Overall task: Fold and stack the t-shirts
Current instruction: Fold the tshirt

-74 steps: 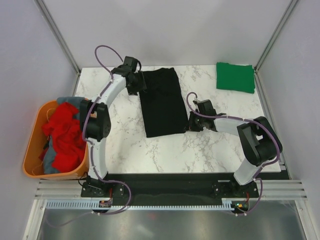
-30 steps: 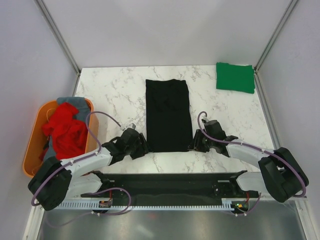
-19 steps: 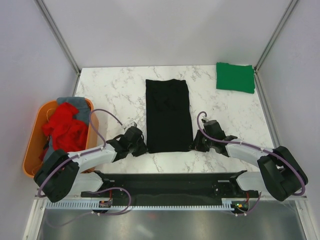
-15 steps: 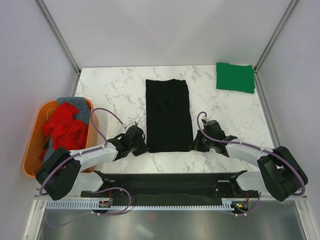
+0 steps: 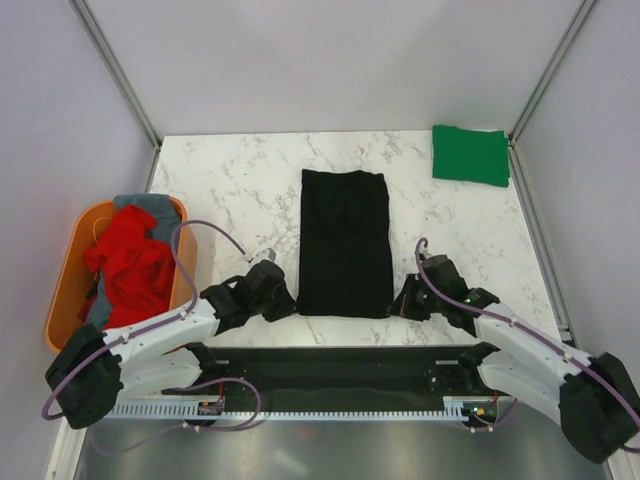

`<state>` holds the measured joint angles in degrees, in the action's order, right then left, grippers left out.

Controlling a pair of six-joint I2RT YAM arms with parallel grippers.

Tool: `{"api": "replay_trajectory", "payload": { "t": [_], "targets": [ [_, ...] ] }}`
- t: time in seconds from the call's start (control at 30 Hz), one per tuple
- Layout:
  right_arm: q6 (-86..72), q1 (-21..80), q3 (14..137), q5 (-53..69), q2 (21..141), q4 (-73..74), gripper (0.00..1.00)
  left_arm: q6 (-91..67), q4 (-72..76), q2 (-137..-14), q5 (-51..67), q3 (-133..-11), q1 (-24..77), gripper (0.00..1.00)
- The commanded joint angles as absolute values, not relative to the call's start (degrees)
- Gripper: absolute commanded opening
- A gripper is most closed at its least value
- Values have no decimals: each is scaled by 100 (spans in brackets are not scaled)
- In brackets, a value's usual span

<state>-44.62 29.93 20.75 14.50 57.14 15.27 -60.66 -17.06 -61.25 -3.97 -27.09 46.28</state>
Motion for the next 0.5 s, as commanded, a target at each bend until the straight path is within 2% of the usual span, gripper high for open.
{"api": "replay_trajectory", "payload": {
  "t": [0.0, 0.23, 0.37, 0.47],
  "targets": [
    [-4815, 3085, 2153, 1310, 4801, 3004, 0, -6590, -2837, -5461, -624, -2891, 4982, 2],
    [-5185, 3164, 2890, 1459, 3175, 4665, 0, -6890, -4235, -5062, -729, -4041, 6063, 2],
    [-5221, 3173, 3742, 1327, 2997, 5396, 0, -7119, -4789, -5185, -1378, -5208, 6836, 2],
    [-5046, 3173, 4498, 1161, 3268, 5528, 0, -6944, -5079, -5492, -1633, -5894, 6864, 2]
  ]
}}
